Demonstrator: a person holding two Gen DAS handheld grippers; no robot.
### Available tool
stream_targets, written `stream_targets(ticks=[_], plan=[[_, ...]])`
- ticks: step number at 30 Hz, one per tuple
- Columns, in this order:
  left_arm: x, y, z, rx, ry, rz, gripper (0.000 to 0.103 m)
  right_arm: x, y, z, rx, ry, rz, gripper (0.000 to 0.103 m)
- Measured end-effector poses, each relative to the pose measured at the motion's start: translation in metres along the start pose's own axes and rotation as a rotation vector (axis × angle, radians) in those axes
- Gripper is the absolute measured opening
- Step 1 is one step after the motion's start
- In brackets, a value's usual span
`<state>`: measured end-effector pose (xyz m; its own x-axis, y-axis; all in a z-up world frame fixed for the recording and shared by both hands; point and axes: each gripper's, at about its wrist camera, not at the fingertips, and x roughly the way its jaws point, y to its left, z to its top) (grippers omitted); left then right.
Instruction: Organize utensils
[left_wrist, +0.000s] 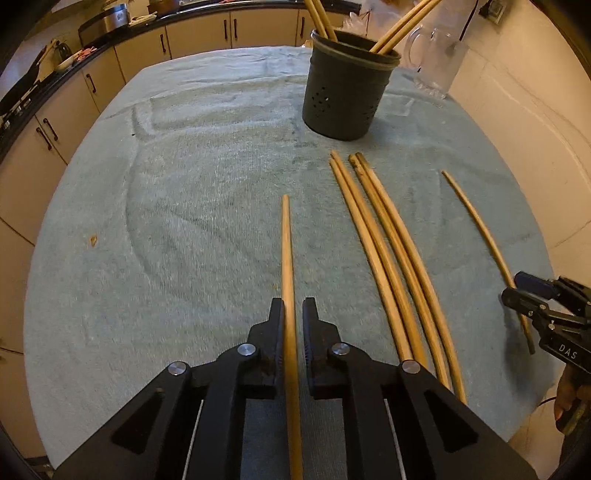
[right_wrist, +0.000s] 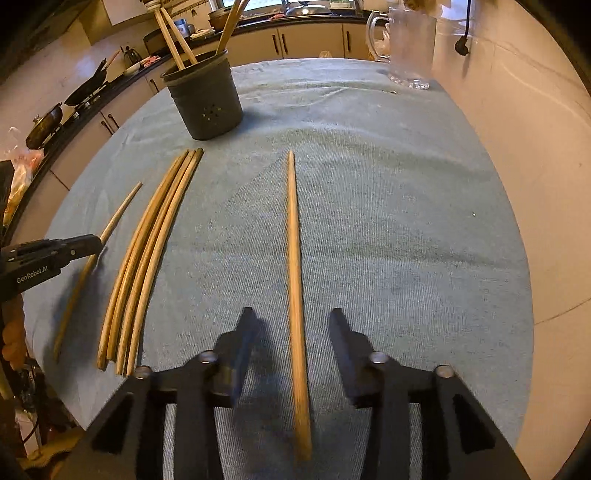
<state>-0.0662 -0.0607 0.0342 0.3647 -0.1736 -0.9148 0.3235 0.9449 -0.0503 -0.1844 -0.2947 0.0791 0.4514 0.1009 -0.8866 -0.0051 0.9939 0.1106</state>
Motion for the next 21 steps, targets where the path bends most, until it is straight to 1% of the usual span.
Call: stream_targets(ticks=[3, 4, 5, 7, 9, 10, 11, 13, 19, 21], plan=[[0.01, -0.004, 0.006, 0.03, 0.031, 0.024, 0.012, 0.01, 0.003, 0.011, -0.028, 0.011, -0.017, 0.046], [0.01, -0.007, 0.009, 0.044, 0.022, 0.037, 0.012, 0.013, 0.004, 0.018, -0.034, 0.011, -0.022, 0.046], [0.011, -0.008, 0.011, 0.052, 0.03, 0.043, 0.012, 0.016, 0.005, 0.024, -0.037, 0.017, -0.024, 0.046], [0.012, -0.01, 0.018, 0.06, 0.038, 0.045, 0.012, 0.024, 0.004, 0.039, -0.036, 0.036, -0.011, 0.046], [0.014, -0.011, 0.024, 0.062, 0.045, 0.046, 0.012, 0.031, 0.001, 0.053, -0.033, 0.051, -0.013, 0.04], [0.015, -0.011, 0.028, 0.065, 0.048, 0.046, 0.012, 0.034, 0.0, 0.06, -0.033, 0.058, -0.02, 0.035], [0.016, -0.01, 0.031, 0.066, 0.051, 0.045, 0.012, 0.037, -0.001, 0.066, -0.032, 0.063, -0.025, 0.032], [0.017, -0.009, 0.037, 0.067, 0.056, 0.042, 0.012, 0.044, -0.002, 0.081, -0.03, 0.076, -0.03, 0.031], [0.022, -0.005, 0.055, 0.06, 0.066, 0.025, 0.012, 0.059, 0.006, 0.112, -0.059, 0.111, -0.069, 0.031], [0.02, -0.006, 0.055, 0.062, 0.064, 0.023, 0.012, 0.063, 0.01, 0.12, -0.073, 0.12, -0.082, 0.031]])
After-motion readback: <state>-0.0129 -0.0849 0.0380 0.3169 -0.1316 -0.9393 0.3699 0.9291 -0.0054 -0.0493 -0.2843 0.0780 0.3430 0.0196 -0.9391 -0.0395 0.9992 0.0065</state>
